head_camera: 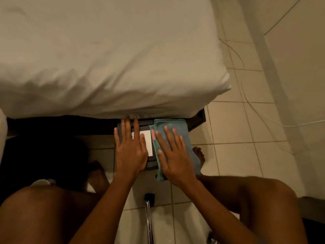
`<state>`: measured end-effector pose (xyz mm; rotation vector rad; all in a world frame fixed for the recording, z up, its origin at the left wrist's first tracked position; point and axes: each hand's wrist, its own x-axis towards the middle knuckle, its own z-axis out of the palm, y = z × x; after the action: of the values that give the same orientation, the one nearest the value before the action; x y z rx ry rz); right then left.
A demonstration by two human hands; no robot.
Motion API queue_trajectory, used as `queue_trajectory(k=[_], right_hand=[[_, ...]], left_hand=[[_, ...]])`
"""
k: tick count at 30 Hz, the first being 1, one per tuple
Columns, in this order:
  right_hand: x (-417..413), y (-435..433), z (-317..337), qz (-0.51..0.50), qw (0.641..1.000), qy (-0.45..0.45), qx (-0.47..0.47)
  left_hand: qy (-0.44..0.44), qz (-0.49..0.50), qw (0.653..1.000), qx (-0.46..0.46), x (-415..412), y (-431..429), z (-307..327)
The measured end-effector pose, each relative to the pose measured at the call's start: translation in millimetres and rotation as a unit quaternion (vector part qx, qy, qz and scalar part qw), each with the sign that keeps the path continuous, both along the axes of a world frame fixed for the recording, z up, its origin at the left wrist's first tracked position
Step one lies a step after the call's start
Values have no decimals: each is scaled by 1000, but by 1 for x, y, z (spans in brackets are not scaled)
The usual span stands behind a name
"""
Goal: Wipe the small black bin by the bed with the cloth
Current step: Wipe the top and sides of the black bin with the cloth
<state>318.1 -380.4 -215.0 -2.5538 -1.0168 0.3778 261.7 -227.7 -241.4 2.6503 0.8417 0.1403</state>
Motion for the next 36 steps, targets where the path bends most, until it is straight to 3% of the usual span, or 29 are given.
queue_trajectory(k=[2,7,13,18,23,27,33,36], right_hand=[[13,-11,-1,9,1000,-6,9],[24,34,-7,-126,991,-24,-31],[10,-6,-2,17,1000,-5,-1],[25,37,-7,-130,991,-4,-22],[11,-17,-7,21,1000,-4,-12],[30,19,-12,-141,990,-8,-26],[1,-1,-9,65,998,-4,-3],[21,9,-15,-10,999,-16,-31]], left_hand=[[1,-1,1000,3,0,-1,1],[7,1,1000,12,0,-1,0],[6,-2,1000,15,0,-3,2],[0,14,1000,9,0,-6,-1],[-7,3,1000,-10,0,-6,4],[0,-1,1000,-5,1,0,2],[4,-37,999,26,-4,13,1],[6,-40,999,25,-4,12,1]])
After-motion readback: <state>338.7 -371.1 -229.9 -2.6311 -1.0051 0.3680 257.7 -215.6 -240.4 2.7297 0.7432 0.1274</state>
